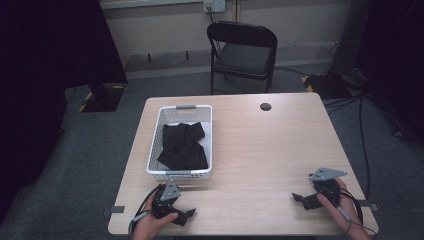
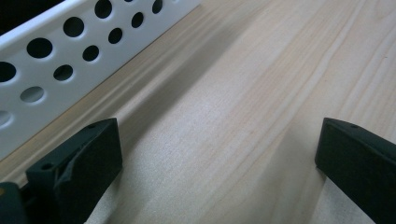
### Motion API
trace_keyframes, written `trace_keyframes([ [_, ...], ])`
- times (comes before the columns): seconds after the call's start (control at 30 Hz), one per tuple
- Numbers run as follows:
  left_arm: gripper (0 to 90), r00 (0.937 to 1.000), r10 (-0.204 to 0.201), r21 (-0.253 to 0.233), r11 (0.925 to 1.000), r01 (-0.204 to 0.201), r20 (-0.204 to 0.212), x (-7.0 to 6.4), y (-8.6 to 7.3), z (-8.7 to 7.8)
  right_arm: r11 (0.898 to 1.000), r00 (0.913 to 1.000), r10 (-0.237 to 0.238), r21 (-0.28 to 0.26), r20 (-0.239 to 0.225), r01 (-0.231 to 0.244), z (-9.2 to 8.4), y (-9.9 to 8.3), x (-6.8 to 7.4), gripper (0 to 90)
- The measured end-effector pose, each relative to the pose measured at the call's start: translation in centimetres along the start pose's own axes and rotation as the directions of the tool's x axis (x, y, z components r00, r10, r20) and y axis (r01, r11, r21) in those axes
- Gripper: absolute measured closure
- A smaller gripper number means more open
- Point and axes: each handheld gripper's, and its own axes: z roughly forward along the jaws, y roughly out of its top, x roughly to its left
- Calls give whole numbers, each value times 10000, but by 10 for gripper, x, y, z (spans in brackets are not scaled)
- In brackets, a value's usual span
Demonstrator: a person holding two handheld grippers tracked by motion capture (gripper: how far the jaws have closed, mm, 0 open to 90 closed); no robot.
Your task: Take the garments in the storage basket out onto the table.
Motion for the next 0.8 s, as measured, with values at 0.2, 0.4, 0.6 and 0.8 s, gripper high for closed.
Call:
trace_keyframes([
  [0.2, 0, 9997, -161, 294, 9994, 166, -155, -3, 4, 0, 10000, 10000, 1, -1, -1, -1, 0, 0, 0, 0],
  [0.4, 1, 9994, -279, 656, 9974, 293, -227, -5, 8, 1, 10000, 10000, 1, 0, -1, -1, 0, 0, 0, 0],
  [0.6, 28, 9961, -863, 615, 9943, 873, -189, -5, 9, -4, 10000, 10000, 1, -1, -2, -1, 0, 0, 0, 0],
  [0.8, 29, 9900, -1356, 380, 9898, 1370, -390, -1, 9, -12, 10000, 10000, 1, 0, -2, -1, 0, 0, 0, 0],
])
